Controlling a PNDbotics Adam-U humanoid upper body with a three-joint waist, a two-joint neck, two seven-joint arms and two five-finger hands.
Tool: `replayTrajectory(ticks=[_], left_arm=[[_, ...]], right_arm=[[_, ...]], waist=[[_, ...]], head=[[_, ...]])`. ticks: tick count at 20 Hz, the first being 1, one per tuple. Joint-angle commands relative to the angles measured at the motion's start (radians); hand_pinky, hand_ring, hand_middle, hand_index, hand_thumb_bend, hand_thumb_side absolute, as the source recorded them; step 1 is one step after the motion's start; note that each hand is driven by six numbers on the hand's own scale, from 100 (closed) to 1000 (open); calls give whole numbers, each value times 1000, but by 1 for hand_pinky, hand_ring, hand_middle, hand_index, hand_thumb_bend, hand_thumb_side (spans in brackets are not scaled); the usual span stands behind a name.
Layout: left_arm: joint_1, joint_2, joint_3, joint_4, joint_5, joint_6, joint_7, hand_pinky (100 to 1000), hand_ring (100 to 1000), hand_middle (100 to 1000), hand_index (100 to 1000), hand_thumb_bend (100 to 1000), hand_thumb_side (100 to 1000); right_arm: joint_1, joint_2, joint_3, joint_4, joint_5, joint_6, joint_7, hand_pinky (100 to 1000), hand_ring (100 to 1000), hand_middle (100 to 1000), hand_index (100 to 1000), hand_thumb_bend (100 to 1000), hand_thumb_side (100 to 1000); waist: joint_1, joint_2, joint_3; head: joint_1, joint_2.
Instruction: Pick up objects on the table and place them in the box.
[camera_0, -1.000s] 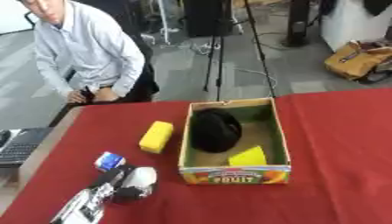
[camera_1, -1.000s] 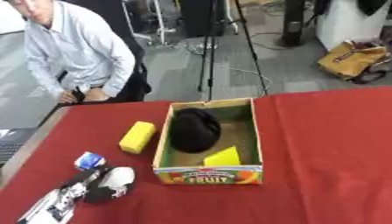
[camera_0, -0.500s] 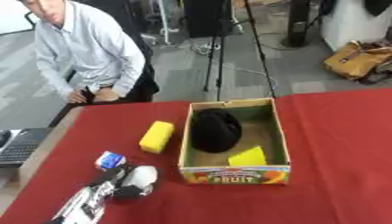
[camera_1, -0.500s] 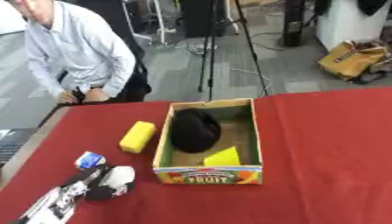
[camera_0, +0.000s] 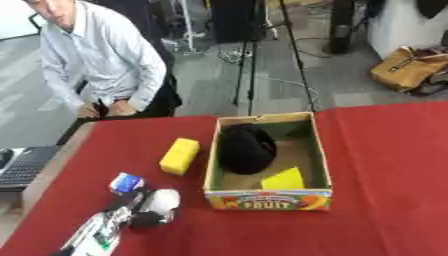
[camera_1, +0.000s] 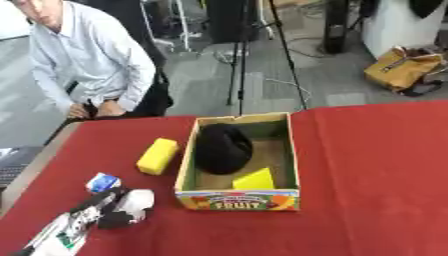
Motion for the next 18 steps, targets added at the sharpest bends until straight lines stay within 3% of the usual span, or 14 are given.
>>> replayTrajectory(ticks=[1, 7, 18], left_arm=[[3, 24, 0, -17, 12, 9, -15, 1000, 932, 973, 965, 438, 609], [1, 24, 0, -23, 15, 16, -36, 1000, 925, 965, 947, 342, 489], [0, 21, 5, -12, 16, 26, -40, 1000, 906, 930, 897, 345, 471]], right_arm=[[-9, -8, -7, -22, -6, -20, -19, 729, 692, 579, 569, 100, 938], [-11, -7, -8, -22, -8, -22, -19, 729, 692, 579, 569, 100, 940], [-14, -7, -9, -22, -9, -24, -19, 728, 691, 578, 569, 100, 938]], waist=[[-5, -14, 3], [-5, -15, 5], [-3, -15, 6]], head=[[3, -9], [4, -11], [8, -10]])
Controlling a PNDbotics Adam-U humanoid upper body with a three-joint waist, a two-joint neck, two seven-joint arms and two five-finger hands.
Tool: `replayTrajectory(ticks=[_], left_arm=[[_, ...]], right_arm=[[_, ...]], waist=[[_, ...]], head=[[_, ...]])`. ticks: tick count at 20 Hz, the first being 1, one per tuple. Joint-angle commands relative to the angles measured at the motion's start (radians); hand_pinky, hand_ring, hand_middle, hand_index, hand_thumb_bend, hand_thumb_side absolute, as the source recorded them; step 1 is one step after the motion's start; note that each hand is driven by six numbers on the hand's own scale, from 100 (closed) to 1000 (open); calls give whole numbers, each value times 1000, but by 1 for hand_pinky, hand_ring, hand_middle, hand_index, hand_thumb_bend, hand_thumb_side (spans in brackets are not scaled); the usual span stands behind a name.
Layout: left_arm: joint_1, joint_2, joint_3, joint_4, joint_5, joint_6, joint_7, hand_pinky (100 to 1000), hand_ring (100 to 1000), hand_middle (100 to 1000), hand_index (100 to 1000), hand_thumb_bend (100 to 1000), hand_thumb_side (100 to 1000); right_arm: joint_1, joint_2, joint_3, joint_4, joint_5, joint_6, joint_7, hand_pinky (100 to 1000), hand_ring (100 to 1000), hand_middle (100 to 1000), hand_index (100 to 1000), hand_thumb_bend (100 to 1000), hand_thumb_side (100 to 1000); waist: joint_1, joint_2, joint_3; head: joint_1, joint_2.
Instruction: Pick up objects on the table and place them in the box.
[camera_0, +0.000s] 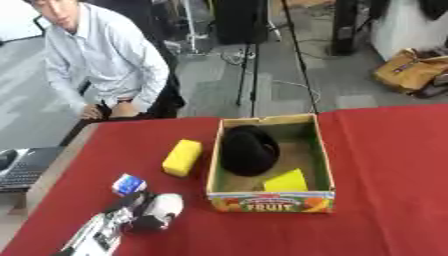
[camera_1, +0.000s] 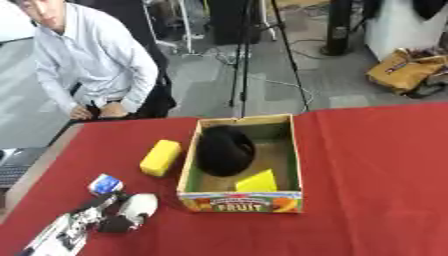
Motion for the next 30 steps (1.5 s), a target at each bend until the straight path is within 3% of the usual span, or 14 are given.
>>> replayTrajectory(ticks=[1, 10, 15, 30], left_arm=[[-4, 19, 5, 4, 3, 5, -4, 1000, 906, 930, 897, 345, 471], [-6, 16, 6, 12, -13, 5, -1, 1000, 895, 913, 850, 351, 459], [-7, 16, 6, 11, -24, 6, 2, 1000, 881, 888, 776, 338, 450], [-7, 22, 9, -37, -92, 22, 7, 1000, 847, 854, 730, 268, 412]], right_arm=[[-14, -7, -4, -22, -5, -24, -19, 728, 691, 578, 569, 100, 938], [-16, -6, -5, -22, -8, -26, -19, 729, 691, 577, 566, 100, 937], [-16, -6, -6, -22, -9, -25, -19, 730, 691, 577, 565, 100, 936], [-14, -7, -11, -22, -8, -22, -19, 734, 692, 576, 564, 100, 935]], waist=[[-6, -15, 2], [-8, -13, 3], [-7, -13, 3], [-4, -14, 2]], head=[[4, -4], [7, -4], [7, -4], [7, -4]])
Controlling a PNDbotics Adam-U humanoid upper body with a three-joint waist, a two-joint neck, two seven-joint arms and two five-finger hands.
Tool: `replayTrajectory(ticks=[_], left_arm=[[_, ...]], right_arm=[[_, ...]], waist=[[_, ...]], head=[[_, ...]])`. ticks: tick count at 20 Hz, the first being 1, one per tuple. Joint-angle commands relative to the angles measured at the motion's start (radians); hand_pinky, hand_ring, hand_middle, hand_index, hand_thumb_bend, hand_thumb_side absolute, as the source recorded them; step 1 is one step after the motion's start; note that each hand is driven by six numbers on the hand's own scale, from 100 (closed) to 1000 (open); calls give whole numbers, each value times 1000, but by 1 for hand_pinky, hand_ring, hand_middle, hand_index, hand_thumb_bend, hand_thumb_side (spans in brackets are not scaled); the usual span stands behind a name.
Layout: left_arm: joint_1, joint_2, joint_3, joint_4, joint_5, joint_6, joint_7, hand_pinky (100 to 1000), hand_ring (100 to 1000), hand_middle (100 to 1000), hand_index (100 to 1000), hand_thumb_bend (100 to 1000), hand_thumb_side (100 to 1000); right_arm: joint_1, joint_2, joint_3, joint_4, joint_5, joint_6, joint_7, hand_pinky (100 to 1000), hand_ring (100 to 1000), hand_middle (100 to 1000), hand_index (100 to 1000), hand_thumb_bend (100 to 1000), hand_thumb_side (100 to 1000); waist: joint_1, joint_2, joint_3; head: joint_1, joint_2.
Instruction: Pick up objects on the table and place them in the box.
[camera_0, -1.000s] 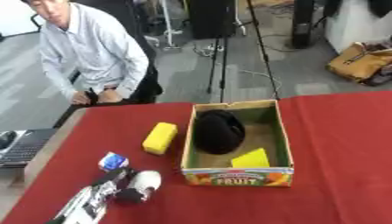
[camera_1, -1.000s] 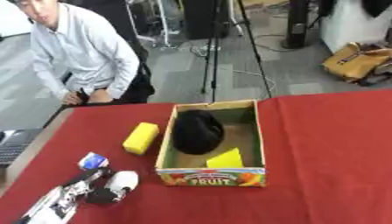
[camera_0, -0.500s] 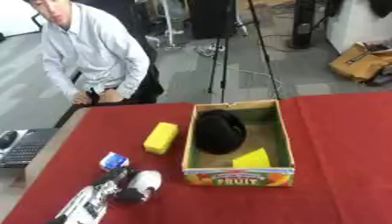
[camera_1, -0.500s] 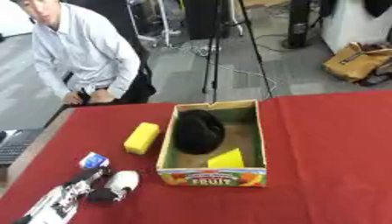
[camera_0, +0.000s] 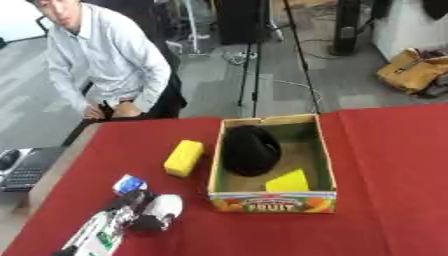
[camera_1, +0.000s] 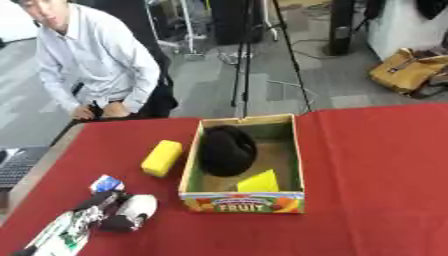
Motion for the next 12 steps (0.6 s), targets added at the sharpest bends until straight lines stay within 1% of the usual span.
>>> replayTrajectory(ticks=[1, 12], left_arm=[[-5, 23, 8, -23, -5, 7, -7, 1000, 844, 851, 719, 258, 413], [-2, 34, 11, -69, -4, 19, -27, 1000, 829, 835, 682, 222, 407]], right_arm=[[-10, -7, -5, -22, -4, -21, -19, 734, 693, 576, 564, 100, 935], [-9, -7, -7, -22, -4, -20, -19, 734, 693, 576, 564, 100, 935]], waist=[[-5, -14, 2], [-2, -16, 5]], head=[[2, -3], [4, -2]])
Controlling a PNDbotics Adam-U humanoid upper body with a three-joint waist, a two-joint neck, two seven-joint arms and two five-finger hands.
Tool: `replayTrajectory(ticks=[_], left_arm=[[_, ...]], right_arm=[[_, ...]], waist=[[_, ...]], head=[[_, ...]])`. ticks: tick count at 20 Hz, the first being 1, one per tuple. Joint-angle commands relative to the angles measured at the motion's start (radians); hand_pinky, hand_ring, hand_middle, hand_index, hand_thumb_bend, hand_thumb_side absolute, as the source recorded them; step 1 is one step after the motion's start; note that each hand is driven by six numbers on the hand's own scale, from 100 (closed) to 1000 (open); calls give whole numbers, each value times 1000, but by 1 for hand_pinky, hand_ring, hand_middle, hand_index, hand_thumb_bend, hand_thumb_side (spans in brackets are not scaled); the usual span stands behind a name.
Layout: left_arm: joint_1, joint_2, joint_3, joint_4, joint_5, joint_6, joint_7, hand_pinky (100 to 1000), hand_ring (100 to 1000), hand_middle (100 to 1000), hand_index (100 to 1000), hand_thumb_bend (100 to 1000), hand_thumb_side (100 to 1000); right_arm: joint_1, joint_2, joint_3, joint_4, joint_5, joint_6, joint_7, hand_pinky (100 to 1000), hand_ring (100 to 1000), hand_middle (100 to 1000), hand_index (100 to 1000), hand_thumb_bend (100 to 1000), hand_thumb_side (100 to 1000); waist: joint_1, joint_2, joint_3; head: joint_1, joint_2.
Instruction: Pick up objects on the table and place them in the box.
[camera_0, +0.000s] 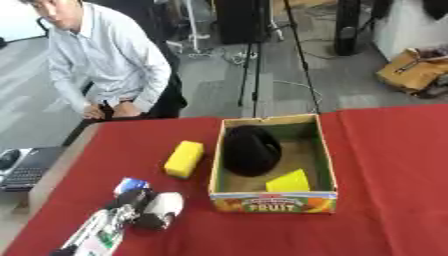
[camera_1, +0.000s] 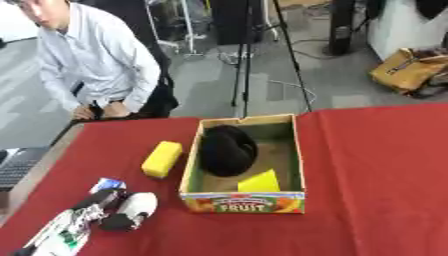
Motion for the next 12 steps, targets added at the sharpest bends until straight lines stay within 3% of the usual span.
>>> replayTrajectory(ticks=[1, 12], left_arm=[[-10, 35, 8, -34, -2, 3, -7, 1000, 829, 835, 682, 221, 408], [-16, 41, 6, -44, -46, 6, -20, 1000, 829, 831, 688, 232, 406]], right_arm=[[-9, -7, -6, -22, -4, -20, -19, 734, 693, 576, 564, 100, 935], [-9, -6, -4, -22, -5, -21, -19, 734, 694, 576, 563, 100, 934]], waist=[[-3, -16, 3], [-1, -17, 5]], head=[[3, -2], [5, -7]])
